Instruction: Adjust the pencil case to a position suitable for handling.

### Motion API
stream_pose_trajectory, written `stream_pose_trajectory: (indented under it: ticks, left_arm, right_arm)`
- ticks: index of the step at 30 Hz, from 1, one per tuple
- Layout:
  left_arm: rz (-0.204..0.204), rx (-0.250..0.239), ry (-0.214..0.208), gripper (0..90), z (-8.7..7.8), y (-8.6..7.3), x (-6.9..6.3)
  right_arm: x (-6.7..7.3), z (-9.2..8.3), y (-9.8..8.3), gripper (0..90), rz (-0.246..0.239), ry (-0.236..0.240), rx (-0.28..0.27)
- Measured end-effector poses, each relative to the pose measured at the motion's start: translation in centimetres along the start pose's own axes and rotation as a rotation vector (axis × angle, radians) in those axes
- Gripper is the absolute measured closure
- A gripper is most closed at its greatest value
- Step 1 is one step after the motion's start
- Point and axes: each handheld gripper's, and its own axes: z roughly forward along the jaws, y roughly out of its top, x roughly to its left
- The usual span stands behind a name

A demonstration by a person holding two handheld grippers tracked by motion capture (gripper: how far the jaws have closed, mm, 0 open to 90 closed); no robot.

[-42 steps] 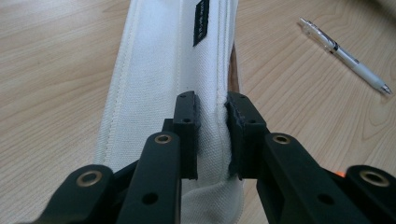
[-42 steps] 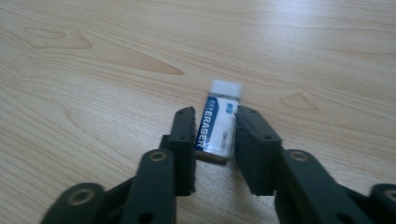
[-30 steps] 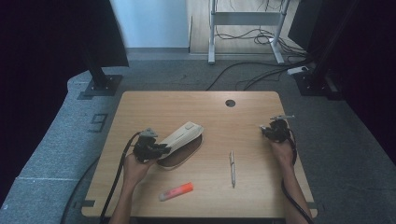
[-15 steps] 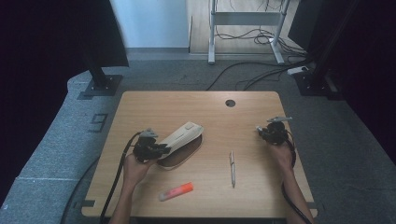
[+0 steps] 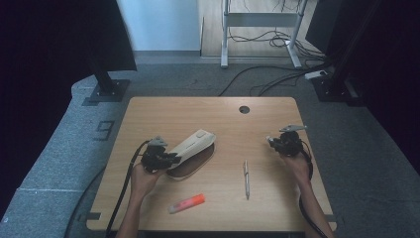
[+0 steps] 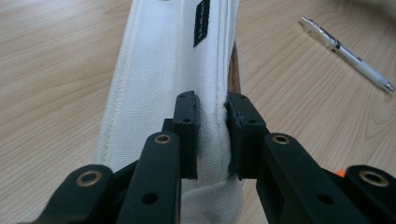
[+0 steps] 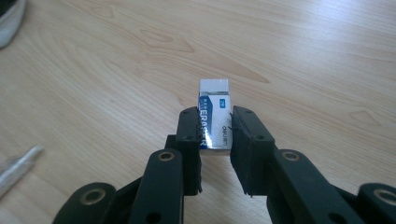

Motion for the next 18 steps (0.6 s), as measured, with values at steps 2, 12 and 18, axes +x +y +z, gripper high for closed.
stream_pose_trajectory:
  ticks: [2, 12, 18]
  left_arm:
    - [-0.001, -0.001, -0.001, 75.0, 0.0, 0.0, 0.0]
    - [0.0, -0.004, 0.004, 75.3, 0.0, 0.0, 0.0]
    - [0.004, -0.003, 0.008, 75.5, 0.0, 0.0, -0.1]
  right_arm:
    - [0.3, -0.2, 0.0, 71.5, -0.002, 0.01, -0.004]
    - [1.9, -0.6, 0.4, 71.5, -0.027, 0.055, -0.03]
    - [3.0, -0.9, 0.7, 71.5, -0.047, 0.089, -0.04]
